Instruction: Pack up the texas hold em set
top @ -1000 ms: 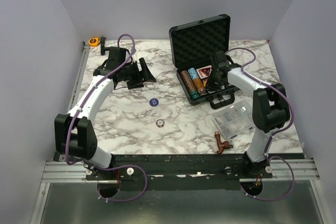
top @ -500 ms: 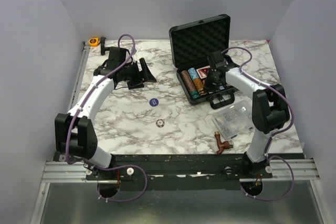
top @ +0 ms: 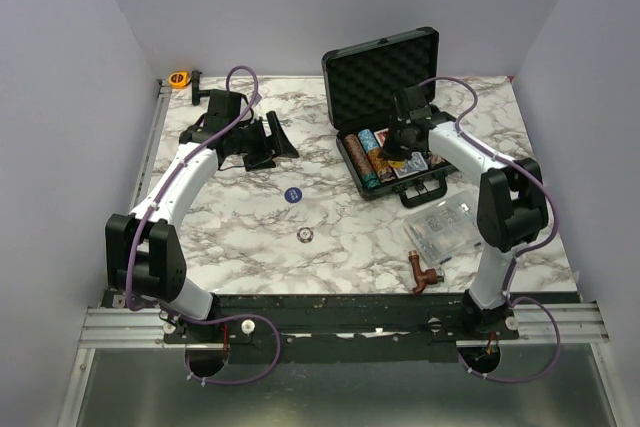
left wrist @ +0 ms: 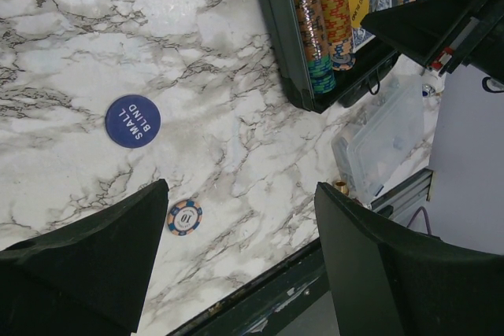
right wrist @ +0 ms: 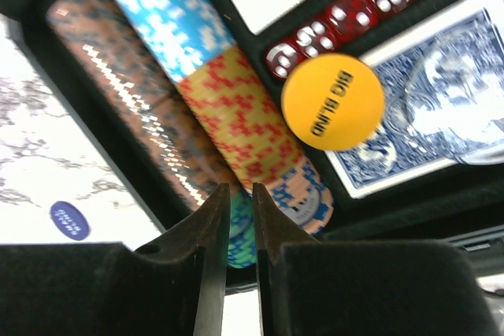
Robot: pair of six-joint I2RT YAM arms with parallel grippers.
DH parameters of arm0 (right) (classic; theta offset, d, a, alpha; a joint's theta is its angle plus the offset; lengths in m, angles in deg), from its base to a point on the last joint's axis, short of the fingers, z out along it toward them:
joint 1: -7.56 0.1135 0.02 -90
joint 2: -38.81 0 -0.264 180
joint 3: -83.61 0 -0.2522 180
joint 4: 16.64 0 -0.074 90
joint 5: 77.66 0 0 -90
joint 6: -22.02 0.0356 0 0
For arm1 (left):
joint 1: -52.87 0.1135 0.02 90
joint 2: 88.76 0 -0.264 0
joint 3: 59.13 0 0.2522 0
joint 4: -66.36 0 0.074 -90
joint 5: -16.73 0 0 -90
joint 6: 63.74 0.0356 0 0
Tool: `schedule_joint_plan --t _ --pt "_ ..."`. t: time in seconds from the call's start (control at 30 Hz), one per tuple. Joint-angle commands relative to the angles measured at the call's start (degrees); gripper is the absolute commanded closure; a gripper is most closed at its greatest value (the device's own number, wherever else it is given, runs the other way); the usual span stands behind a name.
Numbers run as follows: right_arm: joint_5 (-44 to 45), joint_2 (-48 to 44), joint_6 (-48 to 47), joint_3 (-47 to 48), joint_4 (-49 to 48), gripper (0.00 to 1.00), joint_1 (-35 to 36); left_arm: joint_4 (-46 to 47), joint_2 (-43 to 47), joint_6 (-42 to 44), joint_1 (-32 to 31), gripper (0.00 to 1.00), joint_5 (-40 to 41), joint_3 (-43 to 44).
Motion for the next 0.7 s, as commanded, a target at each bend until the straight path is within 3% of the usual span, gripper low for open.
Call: schedule_joint_plan --t 0.0,0.1,0.2,0.37,0.67 --pt "-0.9 0.6 -1.9 3.4 0.2 0.77 0.4 0.2 -0.4 0.0 0.1 0.26 -1.7 -0.5" --pt "-0.2 -1.0 -3.4 3.3 1.6 0.71 0.3 0.4 -0.4 0.0 -0.1 0.26 -1.9 -0.9" --pt "-0.1 -4.0 -5.7 1.8 1.2 0.57 0.4 0.9 0.2 -0.1 -0.8 0.25 -1.3 -2.0" --pt "-1.3 -9.2 -9.6 -1.8 -0.8 0.31 0.7 0.4 2.3 0.3 -4.3 0.10 4.3 -4.1" --pt "-6.0 -18.1 -13.1 -13.6 -8.7 0.20 1.9 -3.9 1.4 0.3 -18.7 0.07 19.5 -7.9"
